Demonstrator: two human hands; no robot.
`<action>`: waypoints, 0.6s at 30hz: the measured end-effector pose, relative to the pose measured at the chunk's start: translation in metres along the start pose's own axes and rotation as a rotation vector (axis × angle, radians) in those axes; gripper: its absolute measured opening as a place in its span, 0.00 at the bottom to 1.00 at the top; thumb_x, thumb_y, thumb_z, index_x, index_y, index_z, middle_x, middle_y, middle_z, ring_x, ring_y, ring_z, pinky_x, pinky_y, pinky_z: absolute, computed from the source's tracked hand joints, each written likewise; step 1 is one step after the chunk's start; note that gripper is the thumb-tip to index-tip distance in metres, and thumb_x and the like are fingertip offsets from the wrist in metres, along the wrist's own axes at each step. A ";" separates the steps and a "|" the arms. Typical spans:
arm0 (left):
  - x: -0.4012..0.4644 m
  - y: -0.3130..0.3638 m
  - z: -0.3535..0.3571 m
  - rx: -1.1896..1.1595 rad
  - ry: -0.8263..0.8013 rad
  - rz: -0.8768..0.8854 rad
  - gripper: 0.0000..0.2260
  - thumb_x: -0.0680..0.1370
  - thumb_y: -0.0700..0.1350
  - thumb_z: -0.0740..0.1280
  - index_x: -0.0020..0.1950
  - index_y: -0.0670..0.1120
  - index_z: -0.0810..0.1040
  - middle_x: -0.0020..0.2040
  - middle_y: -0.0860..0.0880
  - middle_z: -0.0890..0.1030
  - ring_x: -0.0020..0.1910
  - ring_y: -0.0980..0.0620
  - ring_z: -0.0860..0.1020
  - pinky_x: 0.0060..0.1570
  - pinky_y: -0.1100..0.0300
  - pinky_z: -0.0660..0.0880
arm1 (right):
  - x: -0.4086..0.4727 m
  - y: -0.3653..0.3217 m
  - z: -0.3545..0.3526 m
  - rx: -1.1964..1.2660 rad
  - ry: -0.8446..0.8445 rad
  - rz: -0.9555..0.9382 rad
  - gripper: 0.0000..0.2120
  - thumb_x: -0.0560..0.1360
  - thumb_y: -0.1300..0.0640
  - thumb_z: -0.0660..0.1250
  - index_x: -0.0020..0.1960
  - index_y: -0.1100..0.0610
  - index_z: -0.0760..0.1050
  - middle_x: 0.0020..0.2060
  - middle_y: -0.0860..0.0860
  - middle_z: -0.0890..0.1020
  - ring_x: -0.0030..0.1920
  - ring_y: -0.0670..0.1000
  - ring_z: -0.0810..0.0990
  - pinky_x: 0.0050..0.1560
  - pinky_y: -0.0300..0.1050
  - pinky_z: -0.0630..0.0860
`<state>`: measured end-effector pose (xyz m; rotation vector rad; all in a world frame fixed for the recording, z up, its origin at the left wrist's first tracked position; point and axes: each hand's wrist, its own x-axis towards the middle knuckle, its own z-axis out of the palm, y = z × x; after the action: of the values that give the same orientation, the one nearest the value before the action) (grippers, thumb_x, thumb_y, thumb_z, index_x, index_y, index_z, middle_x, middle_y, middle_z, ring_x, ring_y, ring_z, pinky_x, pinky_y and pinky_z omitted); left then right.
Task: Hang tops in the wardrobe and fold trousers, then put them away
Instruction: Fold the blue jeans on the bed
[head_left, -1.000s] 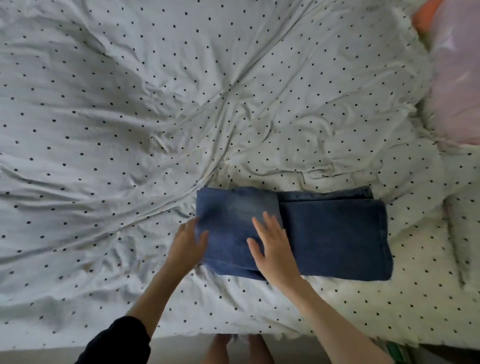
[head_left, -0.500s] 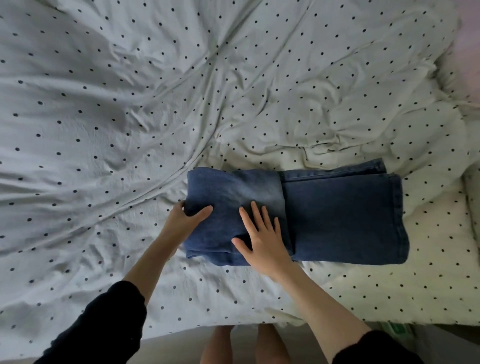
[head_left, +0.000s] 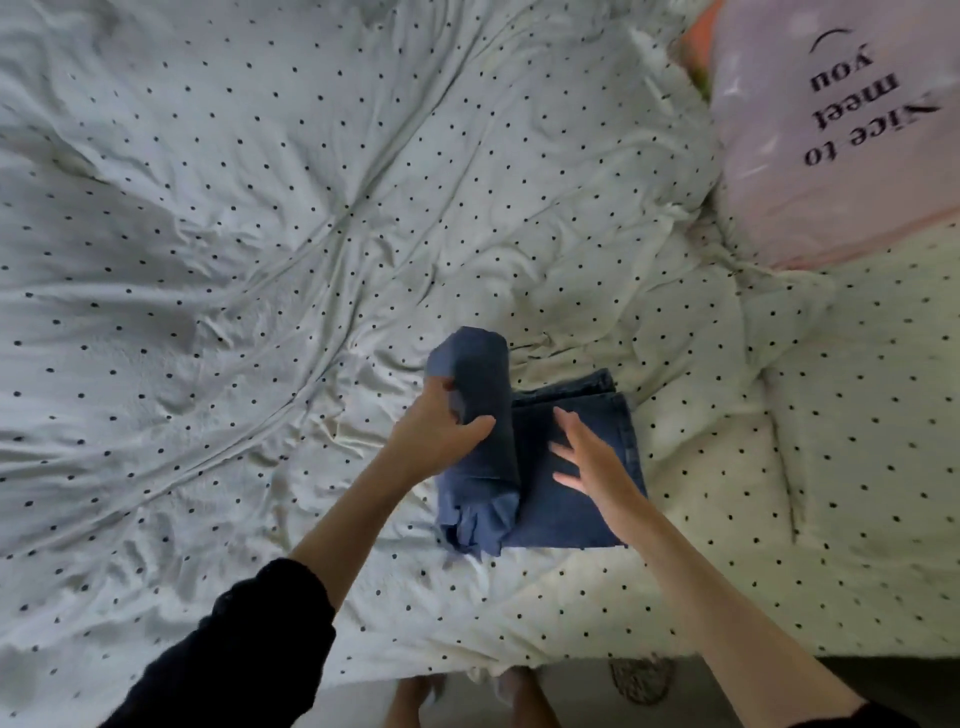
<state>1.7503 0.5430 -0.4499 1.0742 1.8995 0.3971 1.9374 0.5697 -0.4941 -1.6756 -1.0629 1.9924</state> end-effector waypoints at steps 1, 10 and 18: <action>0.002 0.014 0.016 0.062 -0.077 0.063 0.23 0.77 0.49 0.66 0.68 0.42 0.64 0.55 0.43 0.78 0.53 0.48 0.75 0.50 0.58 0.69 | -0.001 -0.004 -0.012 0.060 0.028 -0.001 0.18 0.82 0.49 0.51 0.68 0.52 0.70 0.65 0.49 0.74 0.64 0.51 0.74 0.61 0.50 0.72; 0.017 0.014 0.104 0.383 -0.220 0.129 0.28 0.78 0.52 0.63 0.75 0.47 0.57 0.74 0.43 0.59 0.72 0.44 0.60 0.69 0.51 0.61 | 0.003 0.043 -0.097 -0.803 0.264 -0.253 0.26 0.79 0.49 0.60 0.74 0.57 0.61 0.72 0.54 0.66 0.71 0.53 0.65 0.68 0.46 0.64; 0.010 -0.045 0.131 0.535 -0.240 0.106 0.44 0.74 0.54 0.69 0.77 0.54 0.39 0.77 0.45 0.37 0.76 0.45 0.42 0.71 0.50 0.60 | 0.040 0.041 -0.089 -0.454 0.290 -0.096 0.29 0.73 0.49 0.69 0.69 0.58 0.64 0.64 0.52 0.74 0.63 0.54 0.74 0.58 0.43 0.70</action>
<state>1.8319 0.5072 -0.5559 1.4992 1.7756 -0.1952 2.0199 0.5983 -0.5535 -2.0110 -1.5251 1.4595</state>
